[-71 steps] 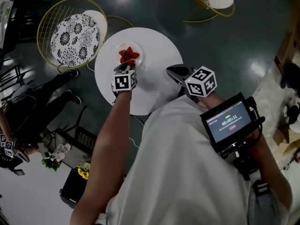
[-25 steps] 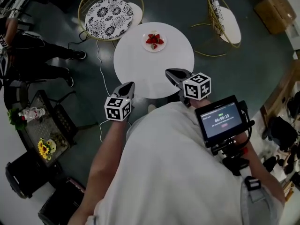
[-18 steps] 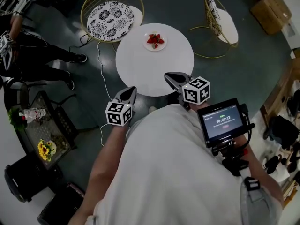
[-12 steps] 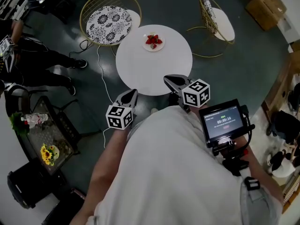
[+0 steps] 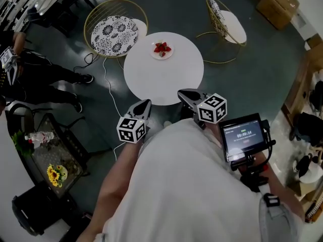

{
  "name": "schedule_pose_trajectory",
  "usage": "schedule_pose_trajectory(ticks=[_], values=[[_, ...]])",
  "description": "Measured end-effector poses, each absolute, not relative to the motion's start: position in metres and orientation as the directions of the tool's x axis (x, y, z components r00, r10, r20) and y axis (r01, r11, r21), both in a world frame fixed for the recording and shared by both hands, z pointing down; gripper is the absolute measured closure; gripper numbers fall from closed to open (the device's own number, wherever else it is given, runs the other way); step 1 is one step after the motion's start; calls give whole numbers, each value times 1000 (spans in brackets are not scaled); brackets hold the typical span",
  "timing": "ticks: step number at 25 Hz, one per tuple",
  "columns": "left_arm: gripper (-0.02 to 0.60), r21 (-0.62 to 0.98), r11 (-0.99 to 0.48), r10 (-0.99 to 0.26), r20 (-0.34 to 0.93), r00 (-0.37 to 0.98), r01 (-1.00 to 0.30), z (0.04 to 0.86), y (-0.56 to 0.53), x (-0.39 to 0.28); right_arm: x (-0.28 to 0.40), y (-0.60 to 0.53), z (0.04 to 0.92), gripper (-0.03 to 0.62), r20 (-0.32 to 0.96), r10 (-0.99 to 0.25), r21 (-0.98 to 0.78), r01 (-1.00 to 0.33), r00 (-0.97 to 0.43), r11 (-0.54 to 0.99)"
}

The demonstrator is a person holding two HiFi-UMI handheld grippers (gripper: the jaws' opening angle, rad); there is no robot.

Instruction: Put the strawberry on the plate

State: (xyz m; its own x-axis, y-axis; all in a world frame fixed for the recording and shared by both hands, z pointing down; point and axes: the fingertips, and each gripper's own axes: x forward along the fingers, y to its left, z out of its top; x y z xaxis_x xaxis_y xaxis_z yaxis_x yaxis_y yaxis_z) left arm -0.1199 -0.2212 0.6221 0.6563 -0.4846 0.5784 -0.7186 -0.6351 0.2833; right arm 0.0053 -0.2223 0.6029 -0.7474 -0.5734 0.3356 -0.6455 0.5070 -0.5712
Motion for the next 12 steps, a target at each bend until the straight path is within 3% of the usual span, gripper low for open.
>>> schedule_pose_trajectory(ticks=[12], values=[[574,287,-666,-453,577,679,-688,613,-194,-107,14,-183,585,586,336,-602,-562,-667,-725,489]])
